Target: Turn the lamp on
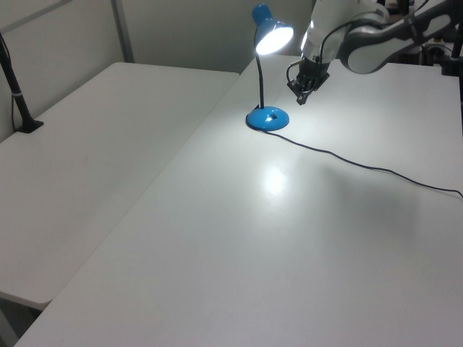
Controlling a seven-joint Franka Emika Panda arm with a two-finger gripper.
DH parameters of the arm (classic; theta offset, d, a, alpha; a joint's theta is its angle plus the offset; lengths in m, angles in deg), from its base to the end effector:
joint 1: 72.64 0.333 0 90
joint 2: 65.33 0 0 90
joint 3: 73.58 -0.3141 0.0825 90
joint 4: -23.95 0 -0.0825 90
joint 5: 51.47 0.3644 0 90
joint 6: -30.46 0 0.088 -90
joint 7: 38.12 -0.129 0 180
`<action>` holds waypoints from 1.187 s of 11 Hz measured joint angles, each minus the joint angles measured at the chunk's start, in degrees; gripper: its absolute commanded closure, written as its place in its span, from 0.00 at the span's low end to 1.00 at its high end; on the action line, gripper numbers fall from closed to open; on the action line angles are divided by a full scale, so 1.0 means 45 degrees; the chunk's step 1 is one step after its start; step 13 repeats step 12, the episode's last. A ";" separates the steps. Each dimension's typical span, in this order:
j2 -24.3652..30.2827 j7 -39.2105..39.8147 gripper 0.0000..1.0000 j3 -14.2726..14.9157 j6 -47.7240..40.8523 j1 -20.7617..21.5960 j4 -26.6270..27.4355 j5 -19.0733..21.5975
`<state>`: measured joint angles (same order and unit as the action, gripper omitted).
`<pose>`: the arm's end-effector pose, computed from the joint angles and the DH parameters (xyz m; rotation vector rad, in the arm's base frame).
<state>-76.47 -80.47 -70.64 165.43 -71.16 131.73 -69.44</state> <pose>0.6210 -0.0233 0.4231 2.8294 -0.8302 0.5231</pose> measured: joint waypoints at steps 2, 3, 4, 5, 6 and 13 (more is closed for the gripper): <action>0.0281 0.1757 0.08 -0.0007 -0.3204 0.0366 -0.1215 0.1861; 0.0319 0.2865 0.00 -0.0005 -0.4627 0.0385 -0.1913 0.2441; 0.0332 0.4112 0.00 0.0023 -0.5631 0.0362 -0.2429 0.2687; 0.0331 0.5453 0.00 0.0085 -0.6291 0.0294 -0.2738 0.2759; 0.0330 0.6616 0.00 0.0127 -0.6709 0.0095 -0.2904 0.2880; 0.1142 0.9256 0.00 0.0176 -0.8645 -0.0928 -0.3652 0.3980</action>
